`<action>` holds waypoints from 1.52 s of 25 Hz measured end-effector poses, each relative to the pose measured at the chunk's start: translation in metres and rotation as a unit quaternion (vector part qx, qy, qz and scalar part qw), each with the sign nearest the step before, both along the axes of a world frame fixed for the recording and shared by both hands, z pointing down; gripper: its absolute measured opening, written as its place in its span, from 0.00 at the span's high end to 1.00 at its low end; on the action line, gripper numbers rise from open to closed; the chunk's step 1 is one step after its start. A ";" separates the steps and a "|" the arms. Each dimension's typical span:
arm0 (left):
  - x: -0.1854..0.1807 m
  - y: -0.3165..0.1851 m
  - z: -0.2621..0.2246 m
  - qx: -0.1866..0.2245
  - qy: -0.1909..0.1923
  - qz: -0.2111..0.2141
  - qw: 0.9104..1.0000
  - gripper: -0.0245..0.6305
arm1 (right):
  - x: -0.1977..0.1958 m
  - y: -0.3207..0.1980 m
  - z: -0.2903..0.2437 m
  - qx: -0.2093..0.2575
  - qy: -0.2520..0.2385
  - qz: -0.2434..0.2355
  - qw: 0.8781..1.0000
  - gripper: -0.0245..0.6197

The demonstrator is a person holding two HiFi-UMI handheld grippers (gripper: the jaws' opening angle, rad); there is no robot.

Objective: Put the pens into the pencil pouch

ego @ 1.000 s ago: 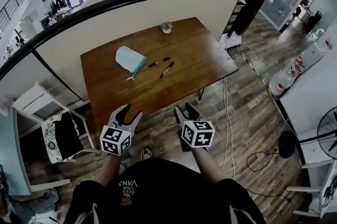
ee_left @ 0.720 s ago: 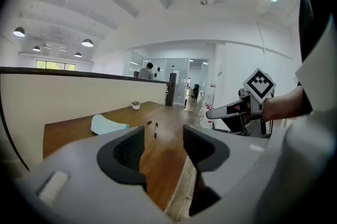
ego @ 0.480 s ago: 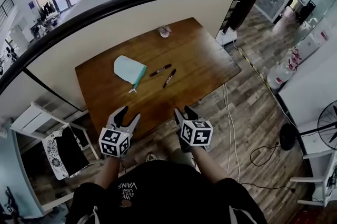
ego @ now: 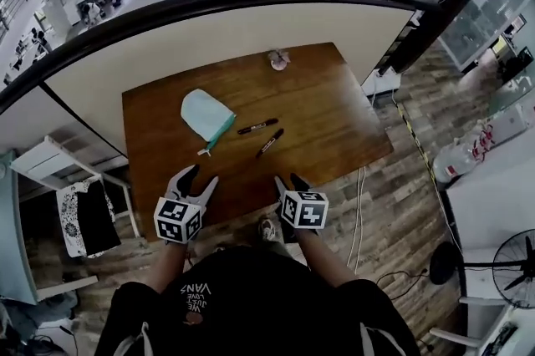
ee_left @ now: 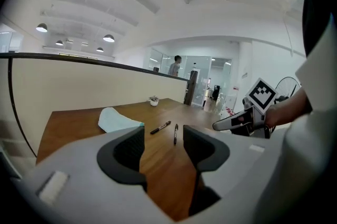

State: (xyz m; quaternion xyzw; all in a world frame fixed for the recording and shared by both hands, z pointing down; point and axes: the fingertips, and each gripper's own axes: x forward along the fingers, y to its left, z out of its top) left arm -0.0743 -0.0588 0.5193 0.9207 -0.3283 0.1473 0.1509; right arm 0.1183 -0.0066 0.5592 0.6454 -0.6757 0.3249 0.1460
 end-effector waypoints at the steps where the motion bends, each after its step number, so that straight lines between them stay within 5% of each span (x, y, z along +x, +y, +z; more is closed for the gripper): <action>1: 0.004 -0.003 0.001 -0.001 -0.002 -0.011 1.000 0.63 | 0.006 -0.006 0.003 -0.005 0.000 -0.008 1.000 0.72; 11: 0.032 -0.018 0.020 -0.020 -0.009 -0.123 0.992 0.63 | 0.038 -0.051 0.032 -0.027 0.028 -0.148 0.988 0.72; 19: 0.007 -0.011 0.039 -0.052 -0.023 -0.183 0.981 0.63 | 0.049 -0.104 0.052 -0.016 0.158 -0.308 0.938 0.72; 29: 0.009 -0.035 0.060 -0.074 -0.022 -0.144 0.987 0.63 | 0.054 -0.145 0.088 -0.061 0.317 -0.500 0.804 0.72; 38: 0.005 -0.071 0.080 -0.087 -0.052 -0.091 0.991 0.63 | 0.044 -0.155 0.113 -0.065 0.409 -0.652 0.635 0.72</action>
